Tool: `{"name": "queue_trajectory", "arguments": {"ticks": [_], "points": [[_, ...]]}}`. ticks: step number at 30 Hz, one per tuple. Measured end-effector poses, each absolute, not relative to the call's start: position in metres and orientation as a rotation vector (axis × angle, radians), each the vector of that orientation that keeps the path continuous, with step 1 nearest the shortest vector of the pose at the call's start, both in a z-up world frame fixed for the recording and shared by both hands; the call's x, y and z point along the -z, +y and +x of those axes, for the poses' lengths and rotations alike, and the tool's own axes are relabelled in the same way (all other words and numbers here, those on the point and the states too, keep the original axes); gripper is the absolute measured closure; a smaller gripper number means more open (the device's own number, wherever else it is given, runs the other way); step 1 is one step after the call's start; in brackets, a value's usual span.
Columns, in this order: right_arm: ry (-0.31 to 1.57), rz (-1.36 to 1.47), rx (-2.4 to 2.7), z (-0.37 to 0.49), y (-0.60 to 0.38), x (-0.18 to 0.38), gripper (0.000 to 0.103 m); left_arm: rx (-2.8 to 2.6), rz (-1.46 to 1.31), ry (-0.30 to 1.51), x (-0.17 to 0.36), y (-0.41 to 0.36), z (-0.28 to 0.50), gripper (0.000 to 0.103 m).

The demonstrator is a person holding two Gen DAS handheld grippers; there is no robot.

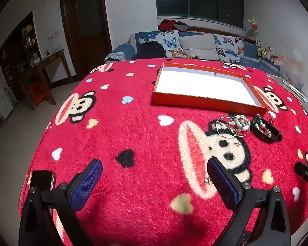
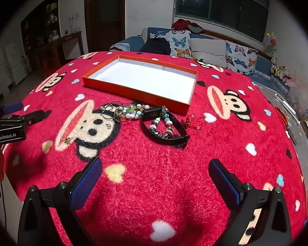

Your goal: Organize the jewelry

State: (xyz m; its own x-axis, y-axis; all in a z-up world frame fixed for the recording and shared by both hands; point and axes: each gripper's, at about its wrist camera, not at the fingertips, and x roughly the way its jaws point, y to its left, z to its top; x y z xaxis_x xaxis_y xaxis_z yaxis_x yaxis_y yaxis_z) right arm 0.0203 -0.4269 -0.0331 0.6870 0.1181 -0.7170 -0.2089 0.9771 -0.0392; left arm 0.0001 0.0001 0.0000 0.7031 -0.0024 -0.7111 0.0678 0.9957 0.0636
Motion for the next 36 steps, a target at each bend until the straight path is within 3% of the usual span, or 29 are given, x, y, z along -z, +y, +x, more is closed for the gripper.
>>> {"name": "queue_trajectory", "arguments": {"ticks": [36], "points": [[0.780,-0.126,-0.188,0.019,-0.421,0.028,0.000,0.065,0.101,0.793,0.001,-0.007,-0.001,0.000]]}}
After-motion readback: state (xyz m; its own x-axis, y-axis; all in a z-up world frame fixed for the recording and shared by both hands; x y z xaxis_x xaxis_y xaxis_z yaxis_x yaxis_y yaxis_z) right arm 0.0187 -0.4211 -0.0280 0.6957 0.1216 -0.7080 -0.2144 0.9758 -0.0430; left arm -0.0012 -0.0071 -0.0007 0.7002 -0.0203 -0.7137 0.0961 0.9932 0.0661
